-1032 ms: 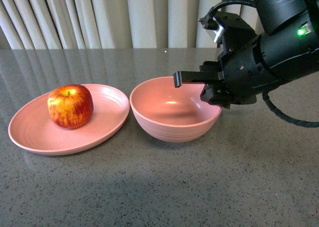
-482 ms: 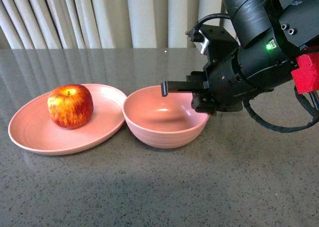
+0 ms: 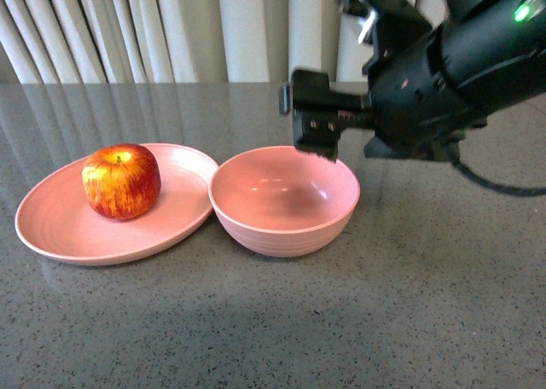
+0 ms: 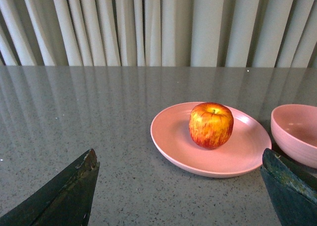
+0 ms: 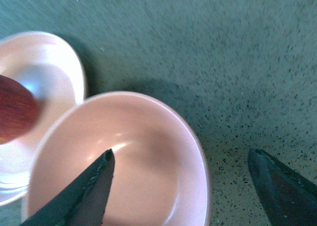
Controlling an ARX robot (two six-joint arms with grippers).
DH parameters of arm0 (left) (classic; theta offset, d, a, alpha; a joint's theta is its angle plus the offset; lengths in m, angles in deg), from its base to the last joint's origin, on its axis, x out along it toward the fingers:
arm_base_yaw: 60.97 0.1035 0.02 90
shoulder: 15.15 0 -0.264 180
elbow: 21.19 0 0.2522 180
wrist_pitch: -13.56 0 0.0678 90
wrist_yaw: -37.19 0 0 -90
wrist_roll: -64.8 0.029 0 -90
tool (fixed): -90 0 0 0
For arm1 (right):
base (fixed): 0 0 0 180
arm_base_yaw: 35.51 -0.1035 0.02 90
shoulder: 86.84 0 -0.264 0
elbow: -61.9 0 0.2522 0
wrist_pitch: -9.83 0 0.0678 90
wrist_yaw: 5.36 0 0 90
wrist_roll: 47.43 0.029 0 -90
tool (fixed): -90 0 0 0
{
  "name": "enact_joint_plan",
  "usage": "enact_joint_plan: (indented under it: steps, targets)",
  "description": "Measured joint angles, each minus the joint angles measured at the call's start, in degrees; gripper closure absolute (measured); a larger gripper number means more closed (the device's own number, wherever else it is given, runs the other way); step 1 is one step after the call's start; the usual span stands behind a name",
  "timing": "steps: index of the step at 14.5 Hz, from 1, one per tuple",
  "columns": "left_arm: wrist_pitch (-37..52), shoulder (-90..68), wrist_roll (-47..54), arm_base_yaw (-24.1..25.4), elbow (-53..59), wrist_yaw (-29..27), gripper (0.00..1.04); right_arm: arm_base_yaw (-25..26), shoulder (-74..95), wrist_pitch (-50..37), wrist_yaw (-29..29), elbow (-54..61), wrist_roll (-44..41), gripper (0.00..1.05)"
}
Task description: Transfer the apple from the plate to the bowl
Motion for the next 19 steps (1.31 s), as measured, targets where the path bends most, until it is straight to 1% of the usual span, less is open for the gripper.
enact_joint_plan:
  steps: [1,2,3,4,5,6,7,8,9,10,11,12,13,14,15,16,17,18,19]
  targets:
    - [0.0,0.0,0.0,0.0,0.0,0.0,0.07,0.5,-4.4,-1.4,1.2,1.4,0.9,0.1]
    - [0.0,0.0,0.0,0.0,0.0,0.0,0.07,1.4,-9.1,-3.4,2.5,3.4,1.7,0.05]
    - [0.0,0.0,0.0,0.0,0.0,0.0,0.07,3.0,-14.6,-7.4,2.4,7.5,2.3,0.07]
    - [0.0,0.0,0.0,0.0,0.0,0.0,0.07,4.4,-19.5,-11.9,1.0,12.0,3.2,0.06]
    - [0.0,0.0,0.0,0.0,0.0,0.0,0.07,6.1,-26.3,-16.5,0.9,18.0,3.9,0.07]
    - [0.0,0.0,0.0,0.0,0.0,0.0,0.07,7.4,-34.4,-19.6,-0.8,24.2,3.8,0.07]
    - [0.0,0.0,0.0,0.0,0.0,0.0,0.07,8.9,-44.4,-20.2,-1.2,30.7,3.3,0.07]
    - [0.0,0.0,0.0,0.0,0.0,0.0,0.07,10.4,-53.8,-18.5,-1.7,36.4,2.9,0.07]
    - [0.0,0.0,0.0,0.0,0.0,0.0,0.07,12.0,-58.8,-17.2,-1.9,39.6,2.9,0.07]
    - [0.0,0.0,0.0,0.0,0.0,0.0,0.07,13.1,-62.5,-16.6,-3.3,42.0,2.3,0.08]
    - [0.0,0.0,0.0,0.0,0.0,0.0,0.07,13.7,-66.7,-16.8,-9.4,45.1,-2.0,0.17]
    - [0.0,0.0,0.0,0.0,0.0,0.0,0.07,16.6,-72.2,-15.8,-10.7,49.4,-6.8,0.29]
    - [0.0,0.0,0.0,0.0,0.0,0.0,0.07,21.9,-77.3,-14.2,-7.3,53.6,-10.1,0.4]
    - [0.0,0.0,0.0,0.0,0.0,0.0,0.07,24.4,-81.5,-13.0,-6.6,57.0,-12.0,0.51]
    - [0.0,0.0,0.0,0.0,0.0,0.0,0.07,24.2,-84.7,-11.6,-6.0,59.3,-12.9,0.61]
    - [0.0,0.0,0.0,0.0,0.0,0.0,0.07,23.8,-87.9,-11.0,-5.3,60.9,-13.7,0.74]
    - [0.0,0.0,0.0,0.0,0.0,0.0,0.07,23.8,-88.9,-11.0,-5.3,61.2,-13.8,0.83]
    - [0.0,0.0,0.0,0.0,0.0,0.0,0.07,23.8,-89.9,-11.1,-5.4,61.5,-13.9,0.96]
    - [0.0,0.0,0.0,0.0,0.0,0.0,0.07,23.8,-90.9,-10.8,-5.3,62.5,-14.3,1.03]
